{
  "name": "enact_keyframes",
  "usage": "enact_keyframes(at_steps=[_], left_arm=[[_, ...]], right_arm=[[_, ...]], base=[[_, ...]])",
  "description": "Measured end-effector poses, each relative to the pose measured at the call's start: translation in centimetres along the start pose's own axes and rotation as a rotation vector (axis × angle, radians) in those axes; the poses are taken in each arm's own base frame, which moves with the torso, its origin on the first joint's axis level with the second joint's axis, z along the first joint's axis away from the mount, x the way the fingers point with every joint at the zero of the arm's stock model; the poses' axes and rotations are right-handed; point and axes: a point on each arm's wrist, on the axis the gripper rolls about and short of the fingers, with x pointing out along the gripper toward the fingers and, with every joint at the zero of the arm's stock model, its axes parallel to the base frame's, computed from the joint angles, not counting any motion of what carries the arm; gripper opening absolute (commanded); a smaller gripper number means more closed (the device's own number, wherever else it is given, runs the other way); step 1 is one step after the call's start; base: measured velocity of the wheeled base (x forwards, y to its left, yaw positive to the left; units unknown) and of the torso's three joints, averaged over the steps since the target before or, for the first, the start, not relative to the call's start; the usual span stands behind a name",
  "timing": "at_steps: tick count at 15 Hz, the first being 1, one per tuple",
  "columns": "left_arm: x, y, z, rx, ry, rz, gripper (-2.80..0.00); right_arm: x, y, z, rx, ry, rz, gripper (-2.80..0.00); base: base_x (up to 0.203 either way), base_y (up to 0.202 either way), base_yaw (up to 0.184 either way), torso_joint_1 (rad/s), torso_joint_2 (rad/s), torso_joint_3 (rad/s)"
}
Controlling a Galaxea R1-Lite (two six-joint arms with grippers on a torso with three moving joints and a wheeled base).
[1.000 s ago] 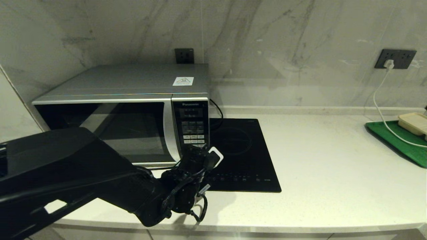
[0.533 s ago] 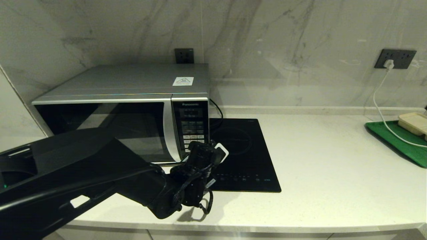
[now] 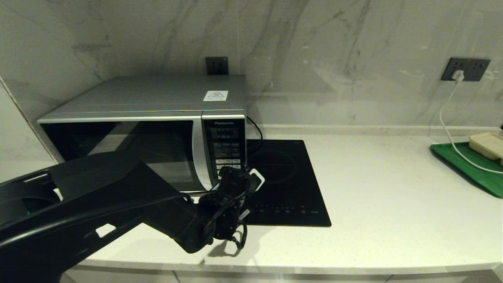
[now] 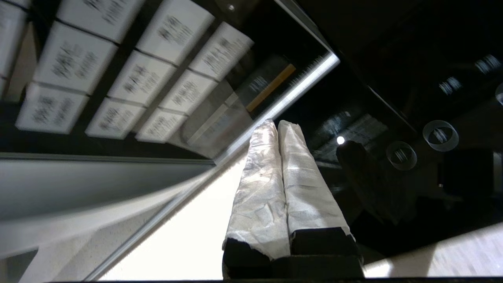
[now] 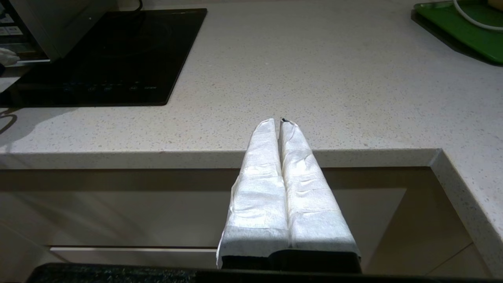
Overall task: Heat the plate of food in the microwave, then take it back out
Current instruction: Open the microwave oven
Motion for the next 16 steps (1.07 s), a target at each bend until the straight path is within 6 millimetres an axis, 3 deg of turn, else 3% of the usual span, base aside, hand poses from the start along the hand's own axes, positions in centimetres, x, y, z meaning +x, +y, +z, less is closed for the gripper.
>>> enact_keyframes(at_steps=[16], left_arm=[[1.3,0.0,1.1,-0.031,-0.036,0.023,-2.8]], right_arm=[[0.0,0.0,0.0,0.0,0.0,0.0,-2.8]], base=[[0.0,0.0,0.0,0.0,0.0,0.0]])
